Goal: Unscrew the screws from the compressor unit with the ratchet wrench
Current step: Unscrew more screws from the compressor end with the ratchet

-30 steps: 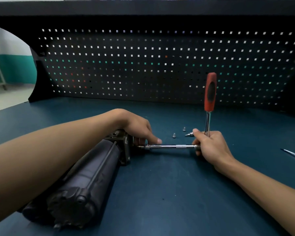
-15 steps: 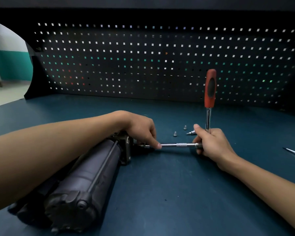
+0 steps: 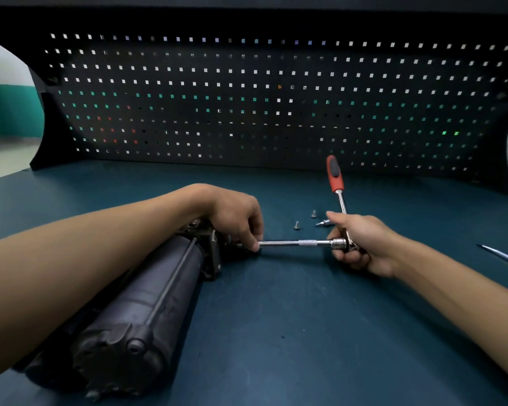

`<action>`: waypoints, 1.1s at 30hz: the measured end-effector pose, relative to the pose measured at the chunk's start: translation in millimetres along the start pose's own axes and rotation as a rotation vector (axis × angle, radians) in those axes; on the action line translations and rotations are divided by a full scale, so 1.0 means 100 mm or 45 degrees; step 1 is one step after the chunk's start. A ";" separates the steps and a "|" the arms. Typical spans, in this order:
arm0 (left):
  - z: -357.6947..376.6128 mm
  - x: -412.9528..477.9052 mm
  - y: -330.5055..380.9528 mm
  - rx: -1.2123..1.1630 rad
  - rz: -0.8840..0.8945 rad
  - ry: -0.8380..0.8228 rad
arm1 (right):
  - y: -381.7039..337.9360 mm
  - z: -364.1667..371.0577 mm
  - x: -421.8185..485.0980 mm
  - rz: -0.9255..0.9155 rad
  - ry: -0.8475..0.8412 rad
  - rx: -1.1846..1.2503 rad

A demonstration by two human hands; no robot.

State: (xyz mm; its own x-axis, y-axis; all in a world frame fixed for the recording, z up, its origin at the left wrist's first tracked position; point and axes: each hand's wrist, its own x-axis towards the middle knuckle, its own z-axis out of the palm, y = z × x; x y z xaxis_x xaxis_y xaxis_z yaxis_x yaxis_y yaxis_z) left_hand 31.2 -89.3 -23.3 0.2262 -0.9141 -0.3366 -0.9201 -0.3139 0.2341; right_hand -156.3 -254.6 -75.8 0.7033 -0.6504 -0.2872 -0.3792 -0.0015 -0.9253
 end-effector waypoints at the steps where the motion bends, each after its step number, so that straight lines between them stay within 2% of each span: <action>1: 0.00 0.00 0.00 -0.005 -0.001 -0.004 | 0.00 0.00 0.00 0.002 -0.003 0.000; 8: -0.02 -0.02 0.03 0.026 -0.028 -0.029 | 0.04 0.02 0.01 -0.050 0.044 -0.084; 12: -0.01 -0.03 0.03 0.026 -0.044 -0.045 | 0.13 0.06 0.02 -0.288 0.168 -0.194; 16: 0.00 -0.03 0.04 0.038 -0.035 -0.053 | 0.20 0.08 0.01 -0.467 0.217 -0.132; 29: -0.02 0.01 0.01 0.090 -0.028 0.020 | 0.29 0.05 0.08 -0.592 0.215 -0.037; 33: -0.02 0.01 -0.01 0.086 -0.006 0.003 | 0.30 0.05 0.10 -0.943 0.362 -0.292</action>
State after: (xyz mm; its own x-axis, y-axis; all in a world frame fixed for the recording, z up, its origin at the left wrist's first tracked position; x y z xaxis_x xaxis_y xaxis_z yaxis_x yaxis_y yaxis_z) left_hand 33.1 -90.3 -22.3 0.2314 -0.9132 -0.3354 -0.9385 -0.3004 0.1703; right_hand -157.5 -257.7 -108.0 0.6521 -0.5872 0.4796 -0.0122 -0.6407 -0.7677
